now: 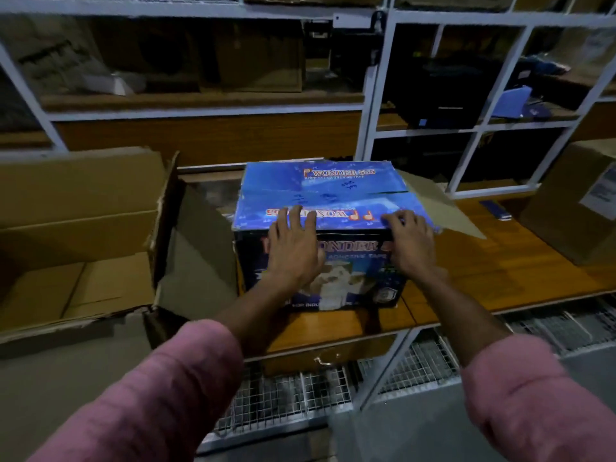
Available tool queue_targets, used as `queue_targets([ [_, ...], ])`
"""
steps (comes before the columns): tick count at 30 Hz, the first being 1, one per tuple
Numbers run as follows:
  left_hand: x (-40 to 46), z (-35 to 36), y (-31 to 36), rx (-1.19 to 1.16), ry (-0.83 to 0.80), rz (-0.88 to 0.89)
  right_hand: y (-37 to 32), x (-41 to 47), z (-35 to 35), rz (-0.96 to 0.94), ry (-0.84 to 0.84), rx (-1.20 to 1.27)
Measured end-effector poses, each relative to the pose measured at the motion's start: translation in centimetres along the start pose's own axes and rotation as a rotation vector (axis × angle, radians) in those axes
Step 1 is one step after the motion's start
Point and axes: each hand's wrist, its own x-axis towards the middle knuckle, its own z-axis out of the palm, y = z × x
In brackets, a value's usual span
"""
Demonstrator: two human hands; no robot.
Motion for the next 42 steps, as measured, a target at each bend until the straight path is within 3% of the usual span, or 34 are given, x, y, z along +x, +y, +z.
queue_targets([
  [7, 1.4, 1.0, -2.3, 0.123, -0.234, 0.058, 1.4, -0.2, -0.5, 0.048, 0.011, 0.04],
  [19, 3.7, 3.5, 3.6, 0.106, -0.203, 0.123, 8.3, 0.9, -1.1, 0.076, -0.009, 0.055],
  [24, 4.1, 4.3, 5.9, 0.134, -0.175, 0.143, 11.7, 1.4, -1.3, 0.055, 0.065, 0.071],
  [29, 4.3, 4.2, 7.2, 0.222, -0.133, 0.097, 9.5, 5.0, -0.3, 0.002, 0.049, 0.188],
  [34, 4.5, 4.4, 7.9, 0.243, -0.13, 0.025, 7.6, 7.3, 1.4, -0.003, 0.076, 0.143],
  [42, 5.2, 3.7, 7.9, 0.145, -0.248, -0.011, 6.3, 12.9, 0.7, -0.145, -0.218, 0.124],
])
